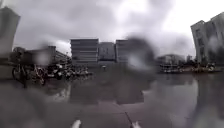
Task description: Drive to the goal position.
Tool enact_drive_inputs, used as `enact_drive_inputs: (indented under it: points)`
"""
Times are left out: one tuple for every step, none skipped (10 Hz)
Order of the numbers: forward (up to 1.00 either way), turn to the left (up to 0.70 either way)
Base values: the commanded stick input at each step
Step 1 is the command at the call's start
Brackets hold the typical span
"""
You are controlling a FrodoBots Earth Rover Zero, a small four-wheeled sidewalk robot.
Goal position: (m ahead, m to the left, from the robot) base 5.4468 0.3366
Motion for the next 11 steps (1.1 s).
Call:
enact_drive_inputs:
  points:
    - [0.7, 0.0]
    - [0.7, 0.0]
    - [0.7, 0.0]
    - [0.7, 0.0]
    - [0.7, 0.0]
    - [0.7, 0.0]
    - [0.7, 0.0]
    - [0.7, 0.0]
    - [0.7, 0.0]
    - [0.7, 0.0]
    - [0.7, 0.0]
